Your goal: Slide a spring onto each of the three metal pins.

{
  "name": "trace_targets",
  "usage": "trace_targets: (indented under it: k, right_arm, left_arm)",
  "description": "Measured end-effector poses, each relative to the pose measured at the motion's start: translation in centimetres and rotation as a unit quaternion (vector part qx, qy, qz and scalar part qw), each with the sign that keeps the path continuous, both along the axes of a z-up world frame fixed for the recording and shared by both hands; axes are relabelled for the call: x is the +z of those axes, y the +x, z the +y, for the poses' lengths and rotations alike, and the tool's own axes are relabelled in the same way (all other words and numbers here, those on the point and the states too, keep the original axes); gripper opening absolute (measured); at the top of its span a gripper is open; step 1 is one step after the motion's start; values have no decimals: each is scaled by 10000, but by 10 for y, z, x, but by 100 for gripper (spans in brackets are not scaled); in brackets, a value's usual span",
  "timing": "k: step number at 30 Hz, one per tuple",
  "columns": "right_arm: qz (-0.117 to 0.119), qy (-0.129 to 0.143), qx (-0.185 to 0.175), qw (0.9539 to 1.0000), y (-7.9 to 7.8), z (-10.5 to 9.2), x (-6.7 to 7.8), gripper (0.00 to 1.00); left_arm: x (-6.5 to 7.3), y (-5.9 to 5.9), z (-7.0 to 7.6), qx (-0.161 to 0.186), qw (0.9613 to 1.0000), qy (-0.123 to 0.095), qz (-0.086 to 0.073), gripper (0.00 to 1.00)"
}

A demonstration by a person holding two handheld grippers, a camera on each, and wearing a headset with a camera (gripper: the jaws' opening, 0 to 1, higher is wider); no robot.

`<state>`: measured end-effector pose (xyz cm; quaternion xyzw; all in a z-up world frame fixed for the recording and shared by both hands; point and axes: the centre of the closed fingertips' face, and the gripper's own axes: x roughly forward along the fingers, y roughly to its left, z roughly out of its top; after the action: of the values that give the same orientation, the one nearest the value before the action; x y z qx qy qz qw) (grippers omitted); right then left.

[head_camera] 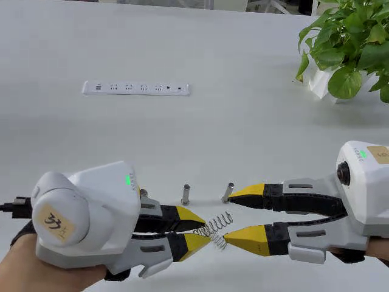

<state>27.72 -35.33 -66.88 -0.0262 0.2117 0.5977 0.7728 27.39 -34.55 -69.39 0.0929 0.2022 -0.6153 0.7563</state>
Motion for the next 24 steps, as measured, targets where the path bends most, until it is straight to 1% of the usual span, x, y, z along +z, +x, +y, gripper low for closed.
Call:
trace_targets:
  k: [3,7,13,16,20,24]
  right_arm:
    - [49,86,15,9999,-1,3,4,25]
    - [112,177,-7,9998,1,4,7,21]
    - [172,278,-22,9995,0,6,11,16]
    - [203,317,0,9993,-1,6,12,11]
    - [266,440,-50,9987,-1,7,17,10]
    - [283,463,-80,9985,-1,6,17,8]
  left_arm:
    - [5,1,0,31,9999,-136,30,6]
    - [9,1,-1,43,9997,-221,32,6]
    - [16,1,-2,86,9991,-412,80,6]
    - [17,1,-2,98,9990,-431,79,6]
    - [18,1,-2,83,9989,-446,77,6]
    - [18,0,-4,77,9989,-457,75,6]
